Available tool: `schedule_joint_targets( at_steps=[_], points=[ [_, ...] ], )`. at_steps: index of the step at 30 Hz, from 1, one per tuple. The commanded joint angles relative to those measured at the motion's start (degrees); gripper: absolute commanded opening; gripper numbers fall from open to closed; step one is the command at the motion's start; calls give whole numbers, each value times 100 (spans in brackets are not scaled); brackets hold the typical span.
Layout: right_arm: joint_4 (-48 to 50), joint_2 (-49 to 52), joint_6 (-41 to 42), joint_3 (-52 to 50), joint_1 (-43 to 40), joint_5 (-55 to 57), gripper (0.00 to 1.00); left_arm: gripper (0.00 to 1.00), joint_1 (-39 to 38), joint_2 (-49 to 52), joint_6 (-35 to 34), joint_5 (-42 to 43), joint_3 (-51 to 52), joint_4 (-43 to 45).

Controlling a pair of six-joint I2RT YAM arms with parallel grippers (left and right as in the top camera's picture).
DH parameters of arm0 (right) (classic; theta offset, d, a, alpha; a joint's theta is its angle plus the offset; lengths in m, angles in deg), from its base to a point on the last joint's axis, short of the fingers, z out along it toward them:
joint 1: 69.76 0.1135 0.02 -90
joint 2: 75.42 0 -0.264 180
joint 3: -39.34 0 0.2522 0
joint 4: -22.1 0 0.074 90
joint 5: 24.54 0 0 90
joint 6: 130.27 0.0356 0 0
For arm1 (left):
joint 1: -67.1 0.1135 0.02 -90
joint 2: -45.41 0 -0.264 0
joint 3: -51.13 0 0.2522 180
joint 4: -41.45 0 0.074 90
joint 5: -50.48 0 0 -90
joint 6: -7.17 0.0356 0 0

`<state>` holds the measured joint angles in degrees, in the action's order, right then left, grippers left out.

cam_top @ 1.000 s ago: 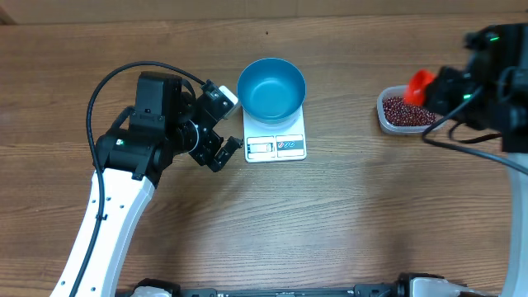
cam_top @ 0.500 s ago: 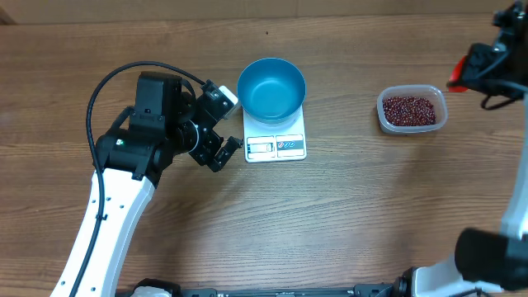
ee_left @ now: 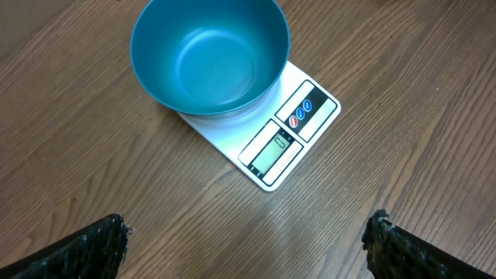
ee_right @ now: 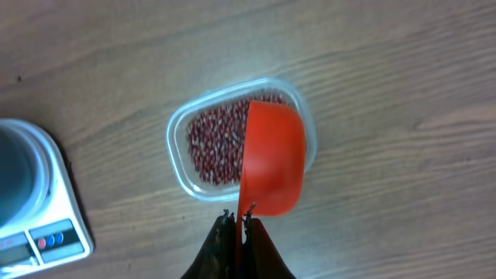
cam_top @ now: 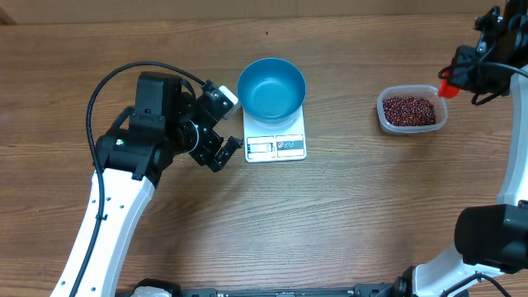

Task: Scoop item into bowl and weigh 150g on scale
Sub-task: 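Move the held scoop with the right gripper over the bean tub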

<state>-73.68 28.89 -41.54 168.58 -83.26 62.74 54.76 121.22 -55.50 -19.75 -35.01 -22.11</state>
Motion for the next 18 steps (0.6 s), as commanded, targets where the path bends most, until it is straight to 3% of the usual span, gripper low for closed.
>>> schedule_joint_targets(
  at_steps=[1, 18],
  points=[
    [-90, -109, -33, 98, -7, -103, 4, 100, 31, -92, -59, 105, -87, -11],
    [249, -98, -802, -240, -9, -173, 4, 99, 31, -92, -59, 105, -87, -11]
  ],
)
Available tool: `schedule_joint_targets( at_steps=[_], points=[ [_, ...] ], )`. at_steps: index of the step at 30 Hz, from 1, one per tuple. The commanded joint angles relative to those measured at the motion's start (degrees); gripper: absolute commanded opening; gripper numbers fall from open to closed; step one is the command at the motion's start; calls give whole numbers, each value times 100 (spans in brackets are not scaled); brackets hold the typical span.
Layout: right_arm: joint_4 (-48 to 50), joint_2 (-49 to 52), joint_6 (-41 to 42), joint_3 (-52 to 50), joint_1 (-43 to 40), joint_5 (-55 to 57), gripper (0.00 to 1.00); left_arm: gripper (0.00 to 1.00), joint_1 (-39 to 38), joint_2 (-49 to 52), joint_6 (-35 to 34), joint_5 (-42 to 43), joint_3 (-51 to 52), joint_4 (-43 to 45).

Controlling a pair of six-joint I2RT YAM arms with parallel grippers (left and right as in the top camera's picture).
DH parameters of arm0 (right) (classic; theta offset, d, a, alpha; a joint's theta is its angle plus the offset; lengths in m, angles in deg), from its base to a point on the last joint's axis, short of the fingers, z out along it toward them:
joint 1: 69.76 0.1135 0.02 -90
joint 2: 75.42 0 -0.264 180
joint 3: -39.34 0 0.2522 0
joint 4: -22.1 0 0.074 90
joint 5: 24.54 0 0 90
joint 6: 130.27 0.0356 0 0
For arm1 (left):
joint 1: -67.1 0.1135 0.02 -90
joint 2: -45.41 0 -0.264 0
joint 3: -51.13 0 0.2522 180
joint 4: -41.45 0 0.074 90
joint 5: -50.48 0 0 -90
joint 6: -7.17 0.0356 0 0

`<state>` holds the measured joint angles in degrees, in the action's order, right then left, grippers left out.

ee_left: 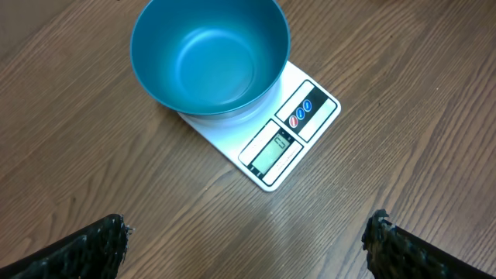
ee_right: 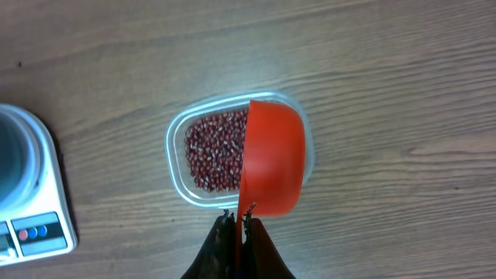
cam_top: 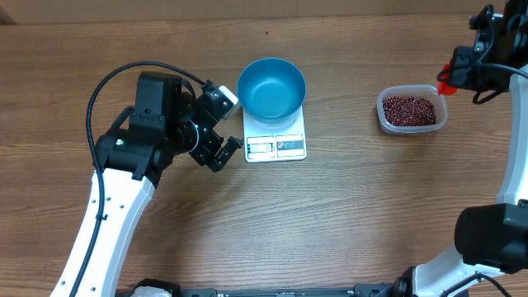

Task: Scoop item into bowl and weigh 150g on scale
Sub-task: 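Move the held scoop with the right gripper over the bean tub, then dip the red scoop into the beans and lift a scoopful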

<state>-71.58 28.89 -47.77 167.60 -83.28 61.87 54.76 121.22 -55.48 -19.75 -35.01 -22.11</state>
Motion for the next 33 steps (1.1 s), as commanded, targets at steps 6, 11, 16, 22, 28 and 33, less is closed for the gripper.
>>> schedule_joint_targets(
  at_steps=[6, 11, 16, 22, 28, 33],
  points=[
    [494, -98, -179, -997, -7, -256, 4, 100, 31, -92, -61, 105, -87, -11],
    [514, -98, -184, -1281, -7, -391, 4, 100, 31, -92, -61, 105, -87, -11],
    [815, -76, -627, -1508, -7, -70, 4, 100, 31, -92, -61, 105, -87, -11],
    [1834, -48, -1084, -2151, -11, 417, 4, 100, 31, -92, -61, 98, -87, -13],
    [2109, 424, -1095, -2428, -11, -232, 4, 100, 31, -92, -61, 81, -87, -11],
    [1993, 758, -728, -2448, -13, -1051, 4, 100, 31, -92, -61, 79, -87, -11]
  ],
)
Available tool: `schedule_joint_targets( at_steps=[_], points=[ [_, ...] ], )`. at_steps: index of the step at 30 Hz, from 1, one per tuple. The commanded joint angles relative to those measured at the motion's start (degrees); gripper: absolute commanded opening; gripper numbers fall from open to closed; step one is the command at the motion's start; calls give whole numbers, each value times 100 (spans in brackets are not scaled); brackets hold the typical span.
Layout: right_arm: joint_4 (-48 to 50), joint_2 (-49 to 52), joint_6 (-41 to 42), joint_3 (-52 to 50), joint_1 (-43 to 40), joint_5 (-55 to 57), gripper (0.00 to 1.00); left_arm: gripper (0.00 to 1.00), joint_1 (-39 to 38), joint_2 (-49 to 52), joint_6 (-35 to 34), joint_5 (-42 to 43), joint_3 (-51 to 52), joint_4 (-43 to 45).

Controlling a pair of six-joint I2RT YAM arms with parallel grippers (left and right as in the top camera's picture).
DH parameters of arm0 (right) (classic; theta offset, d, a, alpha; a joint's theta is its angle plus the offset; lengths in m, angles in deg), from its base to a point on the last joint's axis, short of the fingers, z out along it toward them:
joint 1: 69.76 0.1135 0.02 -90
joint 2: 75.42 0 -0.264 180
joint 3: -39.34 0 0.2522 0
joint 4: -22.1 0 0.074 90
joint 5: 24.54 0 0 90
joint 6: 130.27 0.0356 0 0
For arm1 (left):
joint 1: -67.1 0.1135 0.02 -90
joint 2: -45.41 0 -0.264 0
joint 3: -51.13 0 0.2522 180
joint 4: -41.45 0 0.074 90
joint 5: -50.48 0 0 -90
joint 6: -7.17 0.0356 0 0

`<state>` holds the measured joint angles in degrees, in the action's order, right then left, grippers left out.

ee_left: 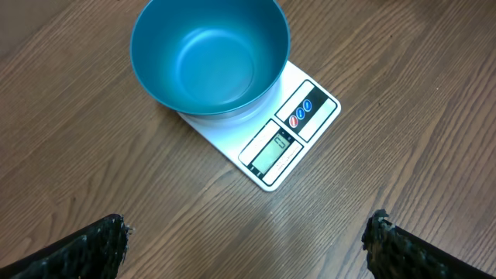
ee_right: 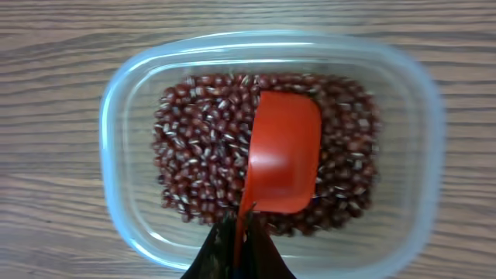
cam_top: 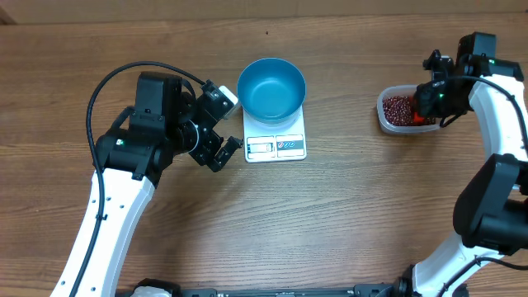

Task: Scoop item into bowl and weigh 150g on scale
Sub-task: 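Dip the red scoop into the beans and lift a scoopful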

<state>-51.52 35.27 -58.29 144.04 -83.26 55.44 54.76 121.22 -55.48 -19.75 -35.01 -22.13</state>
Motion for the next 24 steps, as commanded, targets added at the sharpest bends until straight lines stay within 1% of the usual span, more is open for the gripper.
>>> schedule_joint_targets(
  at_steps=[1, 5, 9, 11, 18, 21, 24],
  points=[
    [-46, 120, 343, -92, -22, -479, 4, 100, 31, -92, -61, 81, -87, -9],
    [-262, 146, 358, -94, -409, -1770, 4, 100, 31, -92, -61, 79, -87, -9],
    [-402, 459, 564, -94, -619, -2085, 4, 99, 31, -92, -61, 81, -87, -9],
    [-391, 678, 623, -94, -743, -2618, 4, 100, 31, -92, -61, 81, -87, -9],
    [-505, 678, 623, -94, -1598, -3993, 4, 100, 31, -92, -61, 81, -87, -9],
    [-656, 678, 557, -94, -1974, -4234, 4, 100, 31, -92, -61, 81, -87, -9],
    [-804, 678, 197, -94, -2151, -4929, 4, 100, 31, -92, -61, 81, -87, -9]
  ],
)
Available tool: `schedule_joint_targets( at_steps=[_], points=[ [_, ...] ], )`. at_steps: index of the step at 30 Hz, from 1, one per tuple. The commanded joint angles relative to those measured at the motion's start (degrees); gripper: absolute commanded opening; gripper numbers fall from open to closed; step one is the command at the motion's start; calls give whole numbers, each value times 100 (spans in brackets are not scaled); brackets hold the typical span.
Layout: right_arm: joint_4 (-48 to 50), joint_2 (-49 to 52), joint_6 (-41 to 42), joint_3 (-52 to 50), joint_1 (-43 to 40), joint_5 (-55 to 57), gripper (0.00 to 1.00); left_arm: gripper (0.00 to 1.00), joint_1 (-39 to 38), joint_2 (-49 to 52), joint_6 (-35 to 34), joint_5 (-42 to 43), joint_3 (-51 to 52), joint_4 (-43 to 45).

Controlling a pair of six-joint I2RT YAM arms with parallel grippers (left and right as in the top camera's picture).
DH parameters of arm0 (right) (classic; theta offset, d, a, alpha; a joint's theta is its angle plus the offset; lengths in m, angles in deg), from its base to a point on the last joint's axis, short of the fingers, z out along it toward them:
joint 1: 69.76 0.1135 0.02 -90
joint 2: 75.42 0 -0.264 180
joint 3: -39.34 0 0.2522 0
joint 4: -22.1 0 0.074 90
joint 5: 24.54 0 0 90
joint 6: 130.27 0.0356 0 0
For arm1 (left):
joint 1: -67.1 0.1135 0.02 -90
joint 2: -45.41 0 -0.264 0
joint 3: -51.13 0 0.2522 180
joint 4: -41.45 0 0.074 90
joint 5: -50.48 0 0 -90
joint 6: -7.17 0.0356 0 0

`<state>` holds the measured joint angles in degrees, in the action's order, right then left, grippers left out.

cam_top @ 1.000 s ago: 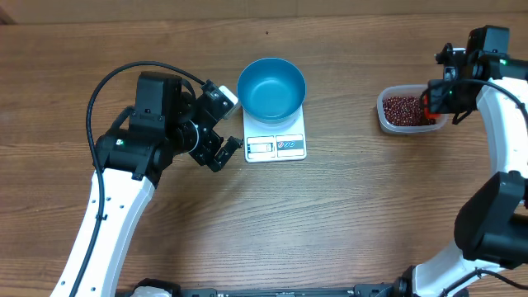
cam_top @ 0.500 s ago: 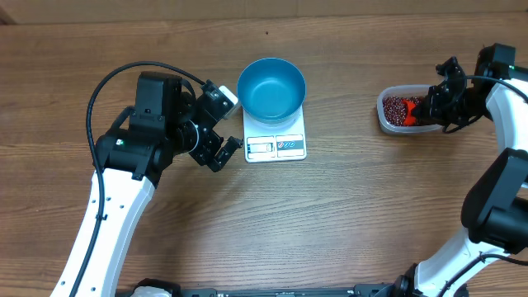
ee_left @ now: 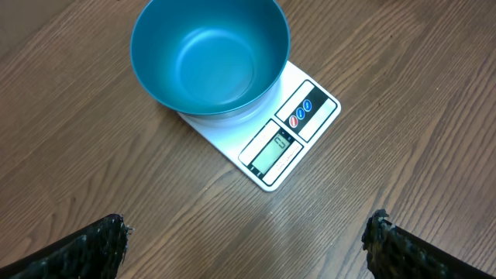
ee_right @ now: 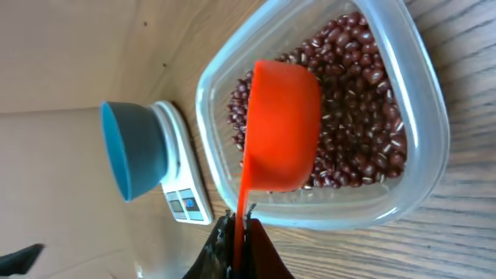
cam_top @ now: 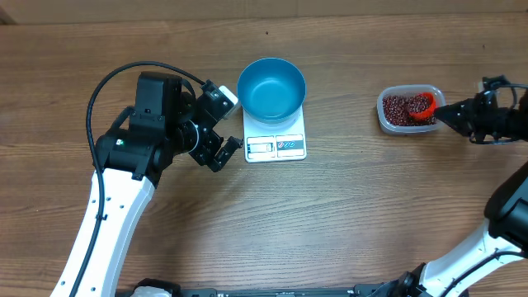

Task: Scoop item into bowl and weigh 150g on scale
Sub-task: 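Dip the red scoop into the beans and lift a scoopful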

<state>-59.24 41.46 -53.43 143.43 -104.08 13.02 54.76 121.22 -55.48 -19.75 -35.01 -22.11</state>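
Observation:
An empty blue bowl (cam_top: 271,88) stands on the white scale (cam_top: 275,147); the left wrist view shows the same bowl (ee_left: 208,54) and scale (ee_left: 287,136). At the right, a clear container (cam_top: 386,120) holds red beans (ee_right: 356,116). My right gripper (cam_top: 450,115) reaches in from the right, shut on the handle of an orange-red scoop (ee_right: 283,128) whose cup lies among the beans. The cup's back faces the wrist camera, so its inside is hidden. My left gripper (cam_top: 216,148) hangs open just left of the scale, nothing between its fingers (ee_left: 101,240).
Bare wooden tabletop (cam_top: 346,206) lies between the scale and the container and all along the front. A black cable (cam_top: 107,82) loops over the left arm. The table's far edge runs along the top of the overhead view.
My right arm has moved from above the container to low at its right side. The scoop now lies sideways, its cup still in the beans. The left arm, bowl and scale are unchanged.
The right gripper first held the scoop high over the bean container, then slightly higher. Then the cup was down on the beans. Now the wrist is turned sideways with the cup still in the container. The left gripper stayed open beside the scale throughout.

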Motion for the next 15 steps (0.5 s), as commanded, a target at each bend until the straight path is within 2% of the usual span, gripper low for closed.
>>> schedule_joint_targets(
  at_steps=[1, 9, 15],
  points=[
    [-63, 59, -304, -33, -101, -732, 4, 99, 31, -92, -61, 81, -87, -11],
    [-1119, 59, -1641, -33, -131, -2135, 4, 100, 31, -92, -61, 81, -87, -11],
    [-1294, 59, -1690, -33, 129, -2747, 4, 100, 31, -92, -61, 79, -87, -11]
  ],
)
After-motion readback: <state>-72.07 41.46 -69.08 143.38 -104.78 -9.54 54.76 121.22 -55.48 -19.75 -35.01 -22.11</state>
